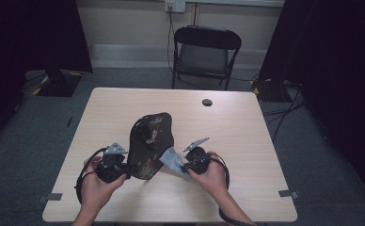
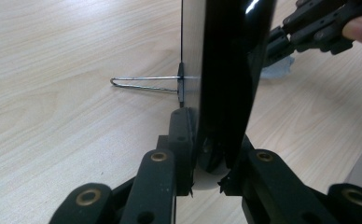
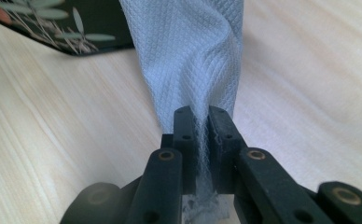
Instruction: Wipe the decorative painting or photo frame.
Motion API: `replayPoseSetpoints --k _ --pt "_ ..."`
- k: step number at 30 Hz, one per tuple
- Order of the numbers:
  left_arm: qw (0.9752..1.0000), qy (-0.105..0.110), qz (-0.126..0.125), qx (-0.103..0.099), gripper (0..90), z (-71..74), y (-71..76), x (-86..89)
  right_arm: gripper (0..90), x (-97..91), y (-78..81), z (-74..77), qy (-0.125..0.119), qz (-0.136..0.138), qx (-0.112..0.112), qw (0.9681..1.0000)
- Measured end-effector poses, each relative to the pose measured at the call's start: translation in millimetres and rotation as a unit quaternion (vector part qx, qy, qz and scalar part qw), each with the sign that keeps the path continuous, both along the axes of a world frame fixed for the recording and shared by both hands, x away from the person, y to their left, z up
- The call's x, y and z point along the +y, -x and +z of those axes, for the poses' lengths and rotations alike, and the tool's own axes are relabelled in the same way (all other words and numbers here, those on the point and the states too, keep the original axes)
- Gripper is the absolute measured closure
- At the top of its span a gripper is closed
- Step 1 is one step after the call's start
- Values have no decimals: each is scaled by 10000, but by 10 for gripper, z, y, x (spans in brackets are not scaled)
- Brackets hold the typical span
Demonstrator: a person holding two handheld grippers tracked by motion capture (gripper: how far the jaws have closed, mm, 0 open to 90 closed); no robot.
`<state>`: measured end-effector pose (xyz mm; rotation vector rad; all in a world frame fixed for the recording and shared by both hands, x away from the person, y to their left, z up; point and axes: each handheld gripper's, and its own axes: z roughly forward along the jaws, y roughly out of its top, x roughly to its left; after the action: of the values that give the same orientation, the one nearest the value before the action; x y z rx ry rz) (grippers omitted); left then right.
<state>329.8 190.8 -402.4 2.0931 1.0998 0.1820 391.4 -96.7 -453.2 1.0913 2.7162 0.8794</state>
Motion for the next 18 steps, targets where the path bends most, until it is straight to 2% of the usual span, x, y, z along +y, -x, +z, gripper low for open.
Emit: replayPoseSetpoints --k 4,7,12,18 --pt "10000 4 2 3 789 0 -1 1 833 -24 25 -19 2 2 23 10000" --pt "10000 -3 2 5 789 1 0 -1 833 -88 35 78 -21 -13 -47 10000" --pt "10000 -4 3 7 789 1 -1 -1 833 -213 47 362 -91 -70 -235 9997" --pt "10000 -19 2 11 788 3 2 -6 833 -311 39 830 -257 -97 -541 9982"
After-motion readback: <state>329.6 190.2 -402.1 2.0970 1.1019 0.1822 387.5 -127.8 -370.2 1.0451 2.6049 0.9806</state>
